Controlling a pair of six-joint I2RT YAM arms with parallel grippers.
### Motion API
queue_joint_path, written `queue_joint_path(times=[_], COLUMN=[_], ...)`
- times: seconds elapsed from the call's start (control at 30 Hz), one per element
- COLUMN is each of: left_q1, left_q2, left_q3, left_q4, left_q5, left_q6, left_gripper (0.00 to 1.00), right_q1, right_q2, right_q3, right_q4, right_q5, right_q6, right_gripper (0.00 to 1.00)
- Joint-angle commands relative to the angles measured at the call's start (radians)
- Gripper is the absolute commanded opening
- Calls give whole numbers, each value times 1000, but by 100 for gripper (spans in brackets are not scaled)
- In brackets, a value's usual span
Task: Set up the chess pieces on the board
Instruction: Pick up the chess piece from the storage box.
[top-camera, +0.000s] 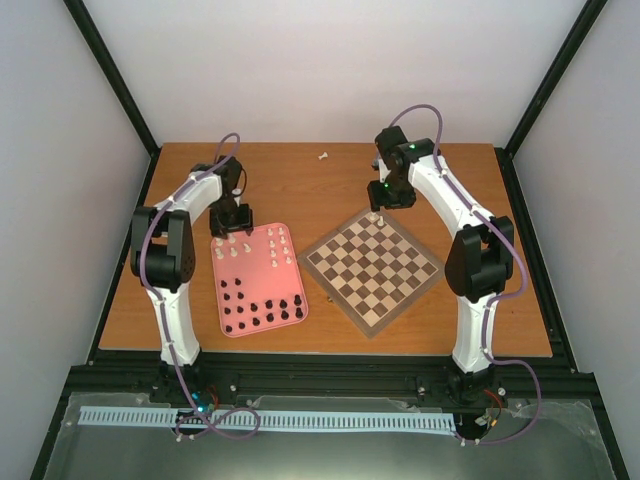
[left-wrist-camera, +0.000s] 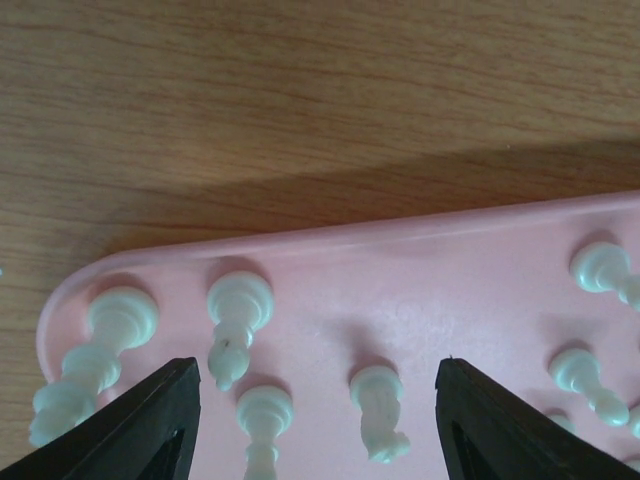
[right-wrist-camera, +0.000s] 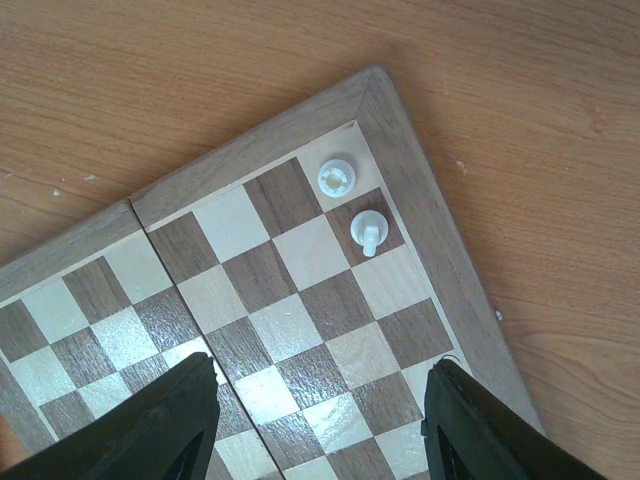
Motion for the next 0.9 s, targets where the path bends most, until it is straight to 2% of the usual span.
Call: queue_joint_path(times=[0.0, 0.13, 0.37, 0.57, 0.87], left_q1=[6, 6, 8, 7, 8], left_q2=[32, 53, 84, 82, 71], left_q3=[49, 63, 91, 79, 44], left_q4=[23, 25, 15, 16, 23], left_q5=[-4, -12, -18, -21, -29], left_q6=[-7, -10, -10, -7, -5], left_gripper=[67, 66, 50, 42, 22], right_q1=[-1, -2, -1, -1, -1], right_q2=[-17, -12, 0, 9, 18], right_q3=[-12, -11, -5, -7, -5], right_q4=[-10, -11, -13, -13, -13], right_q5=[7, 7, 5, 3, -2], right_q6=[9, 9, 13, 13, 15], right_gripper=[57, 57, 57, 57, 57])
